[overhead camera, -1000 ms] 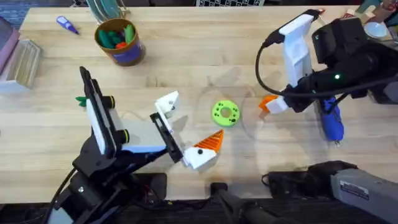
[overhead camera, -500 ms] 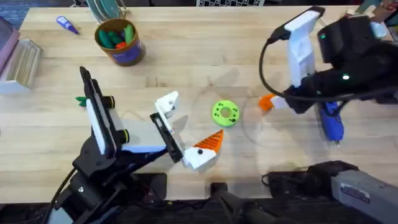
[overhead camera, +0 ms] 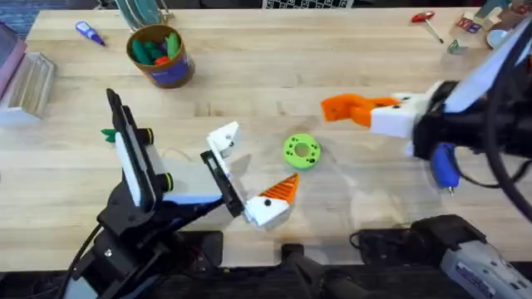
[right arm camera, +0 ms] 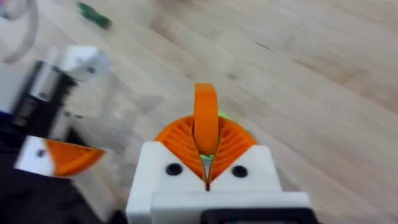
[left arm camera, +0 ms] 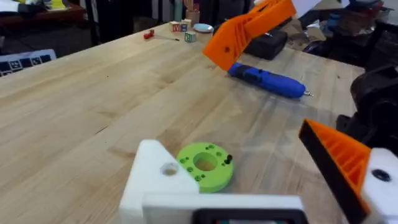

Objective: Pick up the gripper from the table and insert it into the empty holder that is missing its gripper. Then pick up a screw, insert it into the mounting hole, and use the screwdriver to tighten it. Finally, clean up the table by picking up the vegetable and placing it into the bucket.

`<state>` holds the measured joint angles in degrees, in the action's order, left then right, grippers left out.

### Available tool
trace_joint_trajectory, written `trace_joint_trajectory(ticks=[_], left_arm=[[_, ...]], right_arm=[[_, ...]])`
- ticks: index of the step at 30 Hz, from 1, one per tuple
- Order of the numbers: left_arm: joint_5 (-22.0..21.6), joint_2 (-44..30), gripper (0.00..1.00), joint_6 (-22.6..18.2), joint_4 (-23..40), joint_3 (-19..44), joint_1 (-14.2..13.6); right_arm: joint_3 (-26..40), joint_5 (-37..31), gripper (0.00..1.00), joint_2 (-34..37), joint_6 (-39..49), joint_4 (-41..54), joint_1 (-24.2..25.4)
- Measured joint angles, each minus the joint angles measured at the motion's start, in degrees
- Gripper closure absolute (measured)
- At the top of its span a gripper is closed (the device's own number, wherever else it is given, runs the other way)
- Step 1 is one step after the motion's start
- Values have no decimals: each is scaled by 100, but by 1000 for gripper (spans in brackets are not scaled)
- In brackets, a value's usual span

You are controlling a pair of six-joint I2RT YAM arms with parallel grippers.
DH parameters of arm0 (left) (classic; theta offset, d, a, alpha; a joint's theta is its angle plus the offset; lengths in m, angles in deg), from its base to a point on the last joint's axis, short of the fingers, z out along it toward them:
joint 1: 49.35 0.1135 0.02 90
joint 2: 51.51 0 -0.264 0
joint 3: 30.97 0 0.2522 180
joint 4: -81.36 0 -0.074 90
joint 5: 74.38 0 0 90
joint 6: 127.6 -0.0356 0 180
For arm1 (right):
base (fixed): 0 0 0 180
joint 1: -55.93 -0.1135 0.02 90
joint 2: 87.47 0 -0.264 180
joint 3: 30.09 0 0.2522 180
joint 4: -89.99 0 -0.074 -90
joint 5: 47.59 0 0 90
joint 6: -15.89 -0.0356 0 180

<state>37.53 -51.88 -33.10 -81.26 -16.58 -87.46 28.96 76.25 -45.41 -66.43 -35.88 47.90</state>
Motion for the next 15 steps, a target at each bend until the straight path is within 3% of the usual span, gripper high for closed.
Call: trace_joint_trajectory(ticks=[8,15], left_arm=[[0,0,15,-2,0,0,0],[0,0,14,0,0,0,0]], right_arm=[[-1334,1616,992,474,-2626,-2246,0],[-1468,2810,992,1644,-4022,-3571,-7]])
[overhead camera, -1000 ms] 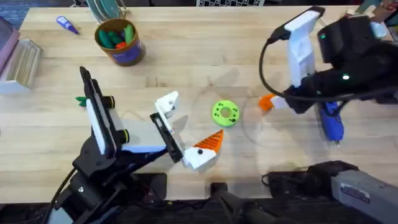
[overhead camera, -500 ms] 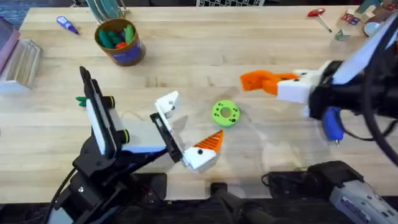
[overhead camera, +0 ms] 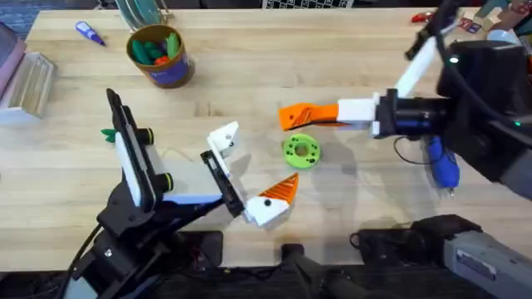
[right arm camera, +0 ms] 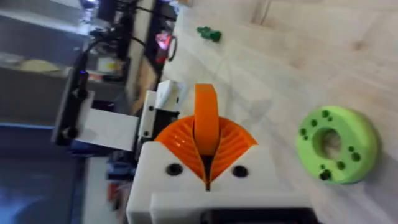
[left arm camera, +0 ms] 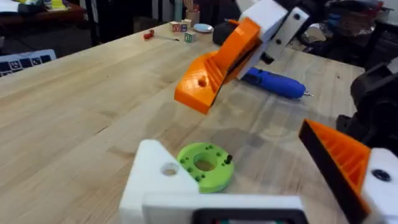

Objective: Pick up the gripper from the table and insert it into the empty holder that is missing its gripper. Then pick up a screw, insert it into the mounting hole, and use the screwdriver to tighten it. Finally, clean up the table by picking up the vegetable and placing it into the bucket.

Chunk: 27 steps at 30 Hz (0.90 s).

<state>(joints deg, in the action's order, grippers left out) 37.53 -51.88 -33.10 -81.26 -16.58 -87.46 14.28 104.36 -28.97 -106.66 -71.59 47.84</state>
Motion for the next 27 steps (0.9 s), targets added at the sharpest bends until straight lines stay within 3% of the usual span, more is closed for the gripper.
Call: trace_joint_trajectory(ticks=[8,14,18,27], left_arm=[[2,0,15,-2,0,0,0],[4,0,14,0,0,0,0],[-25,0,15,2,2,0,0],[-26,0,15,-2,2,0,4]], right_arm=[[-9,623,992,1451,-1199,-1491,-401],[-11,805,992,1960,-2214,-2846,-975],[-11,842,992,2117,-2638,-2999,-1293],[-13,922,992,2166,-3091,-3113,-1427]])
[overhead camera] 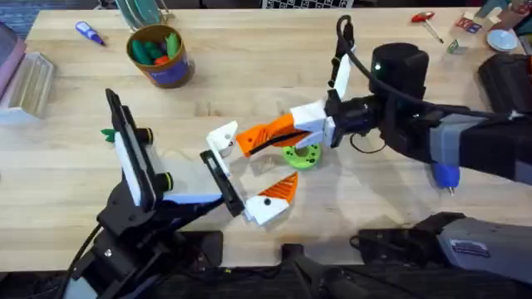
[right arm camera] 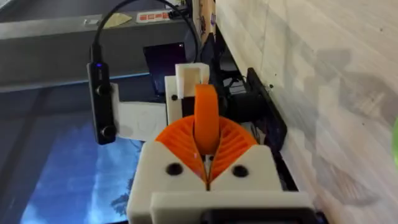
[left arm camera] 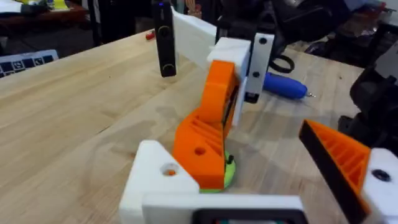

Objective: Pick up the gripper from the table and insert it into the empty holder that is missing its gripper. Then pick up a screw, insert it into the mounting hole, and use the screwdriver to tighten it. Finally, clean up the table by picking up the vegetable and placing it into the bucket.

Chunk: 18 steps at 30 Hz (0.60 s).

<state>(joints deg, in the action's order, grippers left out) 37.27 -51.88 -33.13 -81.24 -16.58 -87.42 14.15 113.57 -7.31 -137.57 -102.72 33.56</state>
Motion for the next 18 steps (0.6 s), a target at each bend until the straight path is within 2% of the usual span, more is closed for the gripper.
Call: trace_joint_trajectory(ticks=[5,11,18], left_arm=[[18,0,15,-15,-2,0,0],[24,0,15,-22,-2,0,0],[-53,0,15,-8,1,0,3]], right_arm=[[0,36,992,0,-293,-531,-2],[0,-15,992,11,-433,-559,-2],[0,-558,992,10,-426,-614,-291]])
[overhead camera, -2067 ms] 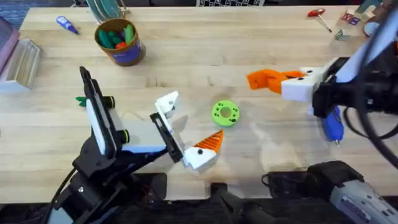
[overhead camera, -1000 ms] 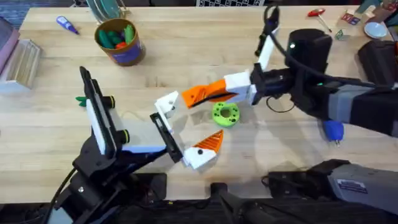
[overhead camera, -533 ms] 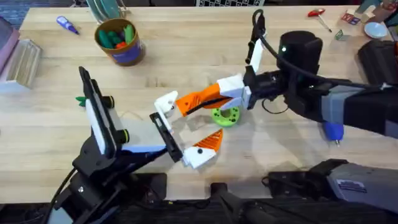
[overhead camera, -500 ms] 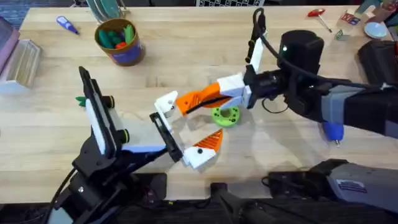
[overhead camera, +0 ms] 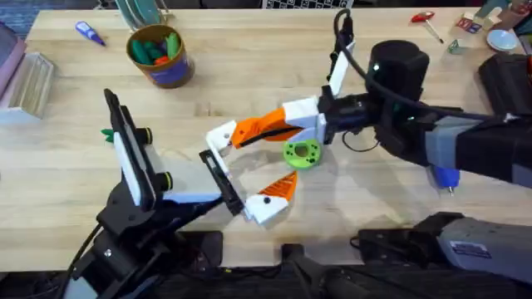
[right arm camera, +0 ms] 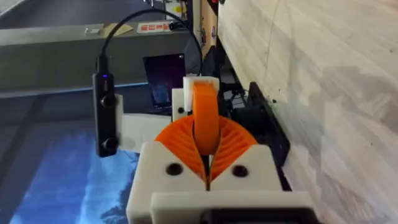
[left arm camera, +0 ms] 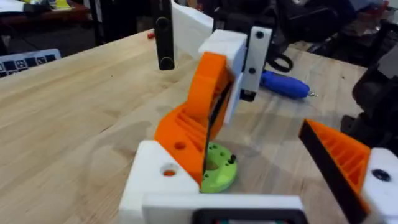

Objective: Pick up the gripper from the table and insert it into the empty holder that is missing its gripper. Then pick up a screw, insert it into the mounting hole, and use the screwdriver to tighten it. Finally, clean up the table by picking up the vegetable and placing it into the bucket.

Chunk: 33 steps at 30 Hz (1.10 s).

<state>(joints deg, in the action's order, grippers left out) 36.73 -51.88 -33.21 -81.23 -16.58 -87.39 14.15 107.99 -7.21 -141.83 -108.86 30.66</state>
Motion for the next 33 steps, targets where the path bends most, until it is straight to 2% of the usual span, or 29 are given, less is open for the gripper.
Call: trace_joint_trajectory(ticks=[9,20,24,33], left_arm=[[-233,0,15,80,19,0,37],[-278,-7,15,126,21,0,37],[-350,-7,15,133,22,0,40],[-872,-7,14,167,62,0,158]], right_arm=[[24,-638,993,40,0,-120,-424],[84,-639,993,336,-2,-517,-546],[296,-643,993,557,-2,-520,-679],[931,-682,993,1213,2,-506,-860]])
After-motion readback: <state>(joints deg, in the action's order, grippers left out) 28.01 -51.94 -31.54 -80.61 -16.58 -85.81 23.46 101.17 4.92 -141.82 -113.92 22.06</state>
